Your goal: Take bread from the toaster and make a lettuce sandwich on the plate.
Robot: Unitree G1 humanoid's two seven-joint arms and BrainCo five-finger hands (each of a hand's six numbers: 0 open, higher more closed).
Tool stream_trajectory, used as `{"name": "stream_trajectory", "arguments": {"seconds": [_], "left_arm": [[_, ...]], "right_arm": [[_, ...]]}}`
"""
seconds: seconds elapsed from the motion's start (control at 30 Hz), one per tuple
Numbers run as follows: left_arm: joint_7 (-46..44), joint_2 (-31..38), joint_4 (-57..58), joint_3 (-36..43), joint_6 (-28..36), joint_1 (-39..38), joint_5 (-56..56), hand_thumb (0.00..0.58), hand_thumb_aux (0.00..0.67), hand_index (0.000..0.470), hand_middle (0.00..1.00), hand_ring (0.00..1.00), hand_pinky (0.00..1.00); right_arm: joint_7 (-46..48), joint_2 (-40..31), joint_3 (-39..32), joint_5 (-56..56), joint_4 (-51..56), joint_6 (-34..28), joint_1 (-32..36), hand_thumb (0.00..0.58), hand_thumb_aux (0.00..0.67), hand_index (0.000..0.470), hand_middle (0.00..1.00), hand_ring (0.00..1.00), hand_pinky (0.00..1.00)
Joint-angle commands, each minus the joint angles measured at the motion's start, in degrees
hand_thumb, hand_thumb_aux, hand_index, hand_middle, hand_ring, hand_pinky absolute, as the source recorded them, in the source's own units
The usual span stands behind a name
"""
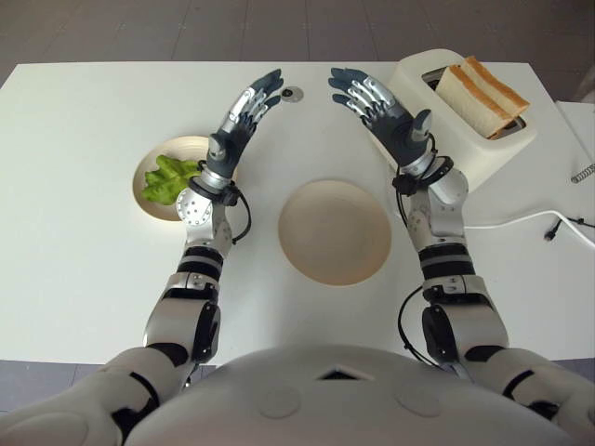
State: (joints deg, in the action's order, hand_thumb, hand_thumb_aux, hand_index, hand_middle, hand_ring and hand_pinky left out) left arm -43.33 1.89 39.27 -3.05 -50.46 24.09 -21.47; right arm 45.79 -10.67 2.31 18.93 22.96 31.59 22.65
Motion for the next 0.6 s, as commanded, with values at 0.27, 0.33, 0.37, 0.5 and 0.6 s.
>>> {"name": "stream_trajectory", "arguments": {"seconds": [0.27,0.33,0.37,0.5,0.6], "left_arm": [[0.4,-0.8,0.6,-2.1,1.0,1.5,-1.0,0.0,0.0,0.0,0.0,0.0,0.0],[0.4,-0.9,0.6,-2.0,0.7,1.2,-0.7,0.0,0.0,0.0,0.0,0.0,0.0],[0.4,-0.9,0.6,-1.9,0.4,1.1,-0.5,0.0,0.0,0.0,0.0,0.0,0.0],[0.0,-0.6,0.6,-1.8,0.1,1.3,-0.4,0.0,0.0,0.0,0.0,0.0,0.0],[-0.2,-0.5,1.0,-1.3,-0.8,0.9,0.5,0.0,0.0,0.0,0.0,0.0,0.0]], "right_arm": [[-2.4,0.9,0.1,0.6,-3.4,0.9,-1.1,0.0,0.0,0.0,0.0,0.0,0.0],[-2.8,0.5,0.2,0.2,-4.1,0.9,-1.5,0.0,0.0,0.0,0.0,0.0,0.0],[-3.4,-0.1,0.4,-0.9,-4.9,1.4,-1.7,0.0,0.0,0.0,0.0,0.0,0.0],[-7.4,-6.8,3.2,-10.0,-12.7,5.8,-3.1,0.0,0.0,0.0,0.0,0.0,0.0],[-11.3,-14.1,8.6,-16.1,-17.2,7.7,-3.2,0.0,0.0,0.0,0.0,0.0,0.0]]}}
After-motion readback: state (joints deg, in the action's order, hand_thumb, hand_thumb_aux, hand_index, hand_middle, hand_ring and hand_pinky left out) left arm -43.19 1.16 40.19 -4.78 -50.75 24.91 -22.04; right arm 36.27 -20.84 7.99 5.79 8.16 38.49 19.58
